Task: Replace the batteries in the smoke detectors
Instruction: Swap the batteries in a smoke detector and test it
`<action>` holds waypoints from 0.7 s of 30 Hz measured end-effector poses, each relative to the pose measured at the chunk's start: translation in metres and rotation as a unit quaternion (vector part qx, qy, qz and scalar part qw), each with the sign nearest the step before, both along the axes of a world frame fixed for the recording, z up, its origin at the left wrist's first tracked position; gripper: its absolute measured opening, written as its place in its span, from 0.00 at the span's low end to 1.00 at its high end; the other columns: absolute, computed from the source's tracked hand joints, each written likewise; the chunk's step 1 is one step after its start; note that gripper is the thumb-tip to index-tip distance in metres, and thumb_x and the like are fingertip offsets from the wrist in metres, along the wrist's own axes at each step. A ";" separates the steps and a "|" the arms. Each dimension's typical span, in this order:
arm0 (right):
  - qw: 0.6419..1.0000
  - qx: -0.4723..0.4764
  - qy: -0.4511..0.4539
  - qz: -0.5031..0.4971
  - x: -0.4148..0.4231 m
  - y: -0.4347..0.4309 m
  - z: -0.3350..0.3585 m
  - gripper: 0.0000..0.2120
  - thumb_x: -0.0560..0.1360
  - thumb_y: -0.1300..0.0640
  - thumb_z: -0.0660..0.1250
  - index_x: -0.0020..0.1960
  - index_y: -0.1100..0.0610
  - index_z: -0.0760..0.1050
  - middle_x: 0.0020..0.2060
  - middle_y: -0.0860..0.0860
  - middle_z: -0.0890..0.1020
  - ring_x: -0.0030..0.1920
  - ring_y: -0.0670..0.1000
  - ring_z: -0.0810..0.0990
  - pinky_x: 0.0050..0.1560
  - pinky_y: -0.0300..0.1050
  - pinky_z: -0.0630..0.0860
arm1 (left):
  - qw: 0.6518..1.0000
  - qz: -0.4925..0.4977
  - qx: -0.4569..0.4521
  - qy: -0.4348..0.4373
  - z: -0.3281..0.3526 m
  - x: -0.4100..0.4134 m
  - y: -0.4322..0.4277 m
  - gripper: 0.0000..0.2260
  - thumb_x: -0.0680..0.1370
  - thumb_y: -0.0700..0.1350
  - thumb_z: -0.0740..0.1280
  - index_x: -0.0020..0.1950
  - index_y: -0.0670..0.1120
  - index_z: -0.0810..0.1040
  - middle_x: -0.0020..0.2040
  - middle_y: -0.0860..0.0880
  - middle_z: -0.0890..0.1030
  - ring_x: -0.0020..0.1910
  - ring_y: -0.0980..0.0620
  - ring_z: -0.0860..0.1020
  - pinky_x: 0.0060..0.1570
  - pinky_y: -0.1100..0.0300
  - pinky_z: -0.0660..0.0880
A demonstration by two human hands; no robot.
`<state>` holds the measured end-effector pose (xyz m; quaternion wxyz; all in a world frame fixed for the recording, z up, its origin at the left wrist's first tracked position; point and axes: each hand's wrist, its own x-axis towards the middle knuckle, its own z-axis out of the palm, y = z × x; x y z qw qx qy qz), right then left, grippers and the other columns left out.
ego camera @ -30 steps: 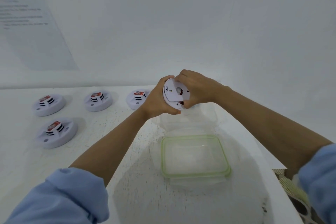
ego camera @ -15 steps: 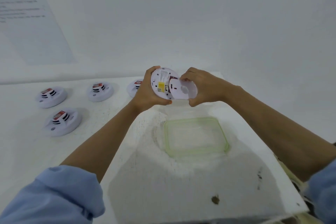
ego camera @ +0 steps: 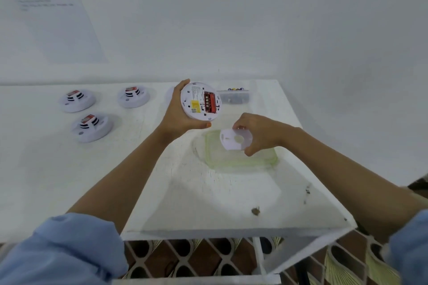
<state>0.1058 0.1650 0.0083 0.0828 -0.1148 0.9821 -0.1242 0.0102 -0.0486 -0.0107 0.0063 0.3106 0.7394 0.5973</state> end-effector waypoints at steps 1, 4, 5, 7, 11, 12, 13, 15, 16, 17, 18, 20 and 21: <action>1.000 0.000 -0.006 -0.004 -0.001 0.000 -0.004 0.30 0.63 0.55 0.74 0.62 0.57 0.70 0.53 0.51 0.72 0.54 0.51 0.72 0.53 0.42 0.71 | 1.000 -0.002 0.000 -0.002 -0.001 0.004 0.000 0.49 0.56 0.40 0.78 0.72 0.43 0.55 0.66 0.48 0.66 0.62 0.60 0.70 0.56 0.71 0.72; 0.999 -0.002 -0.030 -0.014 -0.001 0.004 -0.013 0.34 0.65 0.56 0.73 0.68 0.57 0.66 0.59 0.51 0.71 0.59 0.50 0.71 0.58 0.42 0.70 | 1.000 -0.008 -0.007 -0.003 0.000 0.011 -0.001 0.45 0.57 0.39 0.77 0.70 0.46 0.58 0.63 0.50 0.68 0.59 0.65 0.71 0.51 0.74 0.72; 0.999 -0.008 -0.037 -0.019 -0.001 0.005 -0.014 0.35 0.65 0.55 0.73 0.69 0.56 0.65 0.60 0.50 0.71 0.60 0.50 0.71 0.59 0.41 0.69 | 1.000 -0.007 -0.009 0.000 0.000 0.012 -0.002 0.44 0.57 0.40 0.78 0.68 0.47 0.59 0.63 0.49 0.68 0.58 0.66 0.71 0.51 0.74 0.72; 0.998 -0.051 -0.025 -0.032 -0.001 0.008 -0.008 0.30 0.68 0.56 0.73 0.67 0.55 0.69 0.59 0.49 0.73 0.58 0.49 0.72 0.57 0.39 0.69 | 1.000 -0.003 -0.011 0.006 0.002 0.012 -0.004 0.45 0.54 0.45 0.79 0.67 0.48 0.61 0.64 0.45 0.68 0.58 0.65 0.71 0.51 0.72 0.73; 0.956 -0.259 0.128 -0.051 -0.008 0.001 0.022 0.14 0.69 0.61 0.72 0.54 0.53 0.78 0.48 0.53 0.78 0.44 0.49 0.75 0.43 0.32 0.71 | 1.000 -0.018 0.000 -0.007 0.010 0.009 -0.003 0.46 0.53 0.39 0.79 0.67 0.45 0.60 0.63 0.46 0.68 0.57 0.66 0.72 0.47 0.70 0.75; 0.941 -0.295 0.155 -0.051 -0.013 -0.004 0.029 0.14 0.70 0.60 0.73 0.55 0.52 0.78 0.49 0.52 0.78 0.44 0.49 0.75 0.44 0.33 0.72 | 1.000 -0.025 0.002 -0.009 0.012 0.008 -0.001 0.47 0.53 0.38 0.79 0.67 0.44 0.59 0.62 0.49 0.68 0.57 0.65 0.72 0.47 0.69 0.75; 0.932 -0.320 0.162 -0.054 -0.019 -0.009 0.034 0.16 0.70 0.59 0.73 0.57 0.50 0.77 0.50 0.51 0.77 0.45 0.49 0.75 0.46 0.35 0.73 | 1.000 -0.031 0.003 -0.007 0.014 0.007 0.001 0.48 0.52 0.39 0.79 0.67 0.43 0.59 0.61 0.51 0.69 0.56 0.66 0.73 0.47 0.69 0.76; 0.930 -0.337 0.138 -0.054 -0.031 -0.020 0.043 0.22 0.69 0.56 0.74 0.61 0.46 0.74 0.54 0.47 0.74 0.51 0.47 0.75 0.50 0.35 0.74 | 0.999 -0.036 0.005 -0.005 0.019 0.003 0.005 0.48 0.51 0.42 0.79 0.66 0.43 0.58 0.59 0.54 0.70 0.56 0.66 0.73 0.47 0.67 0.77; 0.934 -0.332 0.121 -0.047 -0.037 -0.024 0.046 0.25 0.68 0.56 0.74 0.63 0.46 0.73 0.55 0.47 0.73 0.52 0.47 0.75 0.50 0.34 0.74 | 0.999 -0.038 0.007 -0.006 0.022 0.001 0.006 0.48 0.51 0.43 0.79 0.66 0.44 0.58 0.59 0.54 0.70 0.56 0.65 0.74 0.48 0.65 0.77; 0.937 -0.328 0.112 -0.041 -0.044 -0.026 0.047 0.26 0.68 0.57 0.75 0.64 0.47 0.72 0.55 0.48 0.73 0.52 0.46 0.75 0.49 0.33 0.75 | 0.999 -0.041 0.008 -0.010 0.024 -0.002 0.007 0.49 0.51 0.44 0.79 0.66 0.44 0.58 0.59 0.55 0.70 0.57 0.64 0.74 0.48 0.64 0.78; 0.936 -0.331 0.112 -0.038 -0.051 -0.026 0.048 0.27 0.67 0.59 0.75 0.64 0.49 0.73 0.55 0.49 0.73 0.51 0.46 0.75 0.47 0.33 0.76 | 0.999 -0.047 0.008 -0.015 0.027 -0.006 0.008 0.49 0.52 0.43 0.79 0.67 0.45 0.57 0.59 0.55 0.71 0.57 0.62 0.74 0.47 0.63 0.78; 0.934 -0.333 0.123 -0.043 -0.062 -0.024 0.048 0.28 0.65 0.60 0.77 0.63 0.52 0.74 0.52 0.49 0.74 0.50 0.46 0.76 0.47 0.33 0.76 | 0.997 -0.069 -0.001 -0.027 0.031 -0.014 0.007 0.51 0.54 0.37 0.79 0.70 0.45 0.54 0.59 0.55 0.71 0.57 0.59 0.75 0.46 0.63 0.78; 0.934 -0.330 0.131 -0.044 -0.068 -0.022 0.048 0.28 0.64 0.60 0.77 0.62 0.52 0.75 0.52 0.49 0.75 0.50 0.47 0.76 0.48 0.33 0.75 | 0.996 -0.082 -0.008 -0.029 0.032 -0.020 0.006 0.51 0.56 0.34 0.77 0.72 0.46 0.52 0.59 0.55 0.71 0.57 0.60 0.75 0.46 0.63 0.78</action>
